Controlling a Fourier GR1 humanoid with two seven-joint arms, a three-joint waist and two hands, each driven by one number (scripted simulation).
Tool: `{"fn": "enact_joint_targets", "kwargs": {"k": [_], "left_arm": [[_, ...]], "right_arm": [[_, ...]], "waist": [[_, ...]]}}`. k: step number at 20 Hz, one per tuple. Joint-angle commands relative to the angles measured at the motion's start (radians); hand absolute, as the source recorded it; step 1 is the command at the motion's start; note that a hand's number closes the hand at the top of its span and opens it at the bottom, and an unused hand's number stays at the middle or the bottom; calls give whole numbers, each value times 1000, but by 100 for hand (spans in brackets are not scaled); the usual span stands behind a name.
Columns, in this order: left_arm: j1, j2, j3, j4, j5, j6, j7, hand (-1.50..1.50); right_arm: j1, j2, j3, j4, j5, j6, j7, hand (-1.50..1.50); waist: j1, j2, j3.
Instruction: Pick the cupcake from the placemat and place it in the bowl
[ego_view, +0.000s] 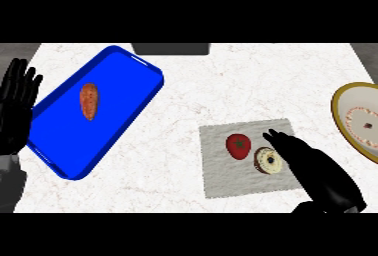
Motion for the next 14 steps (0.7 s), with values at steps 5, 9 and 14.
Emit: {"fn": "enact_joint_targets", "kwargs": {"k": [5,9,14], "left_arm": [[-15,-75,-15,0,-92,25,-13,0],[-15,-58,53,55,-47,-57,-31,0],[-46,-43,62,46,-73,-58,11,0]], "right_arm": [[-32,58,-38,49,38,10,-100,-150],[-29,77,-15,112,107,22,-128,-150],[-119,142,-3,281,169,-11,-156,-150]], "waist": [[-1,0,0],[-1,0,0],[3,1,0]]}}
